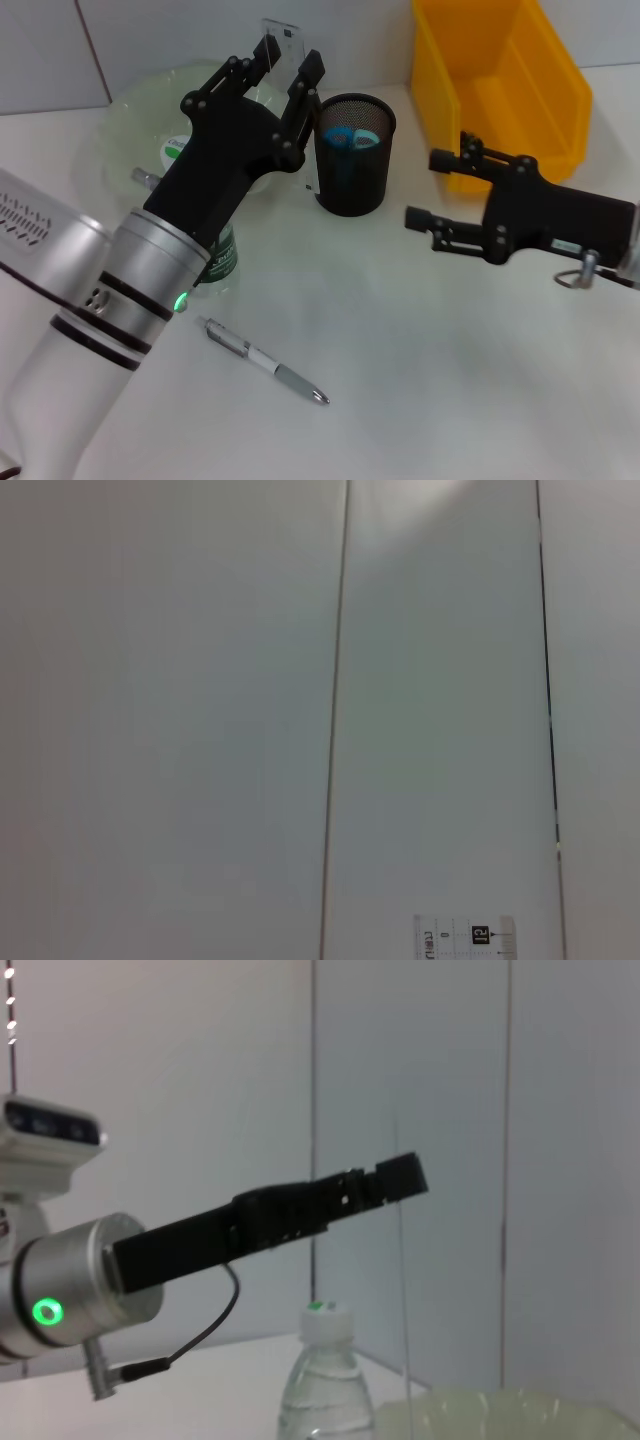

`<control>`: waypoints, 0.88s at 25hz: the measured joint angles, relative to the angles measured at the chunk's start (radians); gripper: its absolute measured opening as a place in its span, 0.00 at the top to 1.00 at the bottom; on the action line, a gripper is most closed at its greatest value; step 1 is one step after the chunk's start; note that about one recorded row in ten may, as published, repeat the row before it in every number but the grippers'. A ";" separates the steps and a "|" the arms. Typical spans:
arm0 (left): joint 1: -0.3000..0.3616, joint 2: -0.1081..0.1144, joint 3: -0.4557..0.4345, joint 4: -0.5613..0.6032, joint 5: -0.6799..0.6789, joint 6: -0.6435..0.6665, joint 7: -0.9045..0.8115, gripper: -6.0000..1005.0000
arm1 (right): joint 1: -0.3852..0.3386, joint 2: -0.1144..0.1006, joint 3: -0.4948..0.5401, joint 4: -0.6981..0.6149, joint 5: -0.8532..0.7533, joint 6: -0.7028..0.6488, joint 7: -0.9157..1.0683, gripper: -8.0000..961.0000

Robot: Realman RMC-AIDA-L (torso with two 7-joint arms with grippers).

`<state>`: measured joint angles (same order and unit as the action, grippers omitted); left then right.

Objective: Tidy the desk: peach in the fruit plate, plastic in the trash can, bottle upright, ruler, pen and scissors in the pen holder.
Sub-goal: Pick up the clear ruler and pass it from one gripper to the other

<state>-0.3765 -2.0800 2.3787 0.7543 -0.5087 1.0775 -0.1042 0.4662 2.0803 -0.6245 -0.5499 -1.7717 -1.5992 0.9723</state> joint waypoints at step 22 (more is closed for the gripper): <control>-0.017 0.000 0.042 0.000 -0.053 -0.010 0.068 0.56 | 0.179 0.008 -0.008 0.287 0.149 0.106 -0.164 0.20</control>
<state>-0.3934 -2.0800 2.4210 0.7539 -0.5616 1.0674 -0.0362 0.6456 2.0882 -0.6329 -0.2633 -1.6232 -1.4934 0.8080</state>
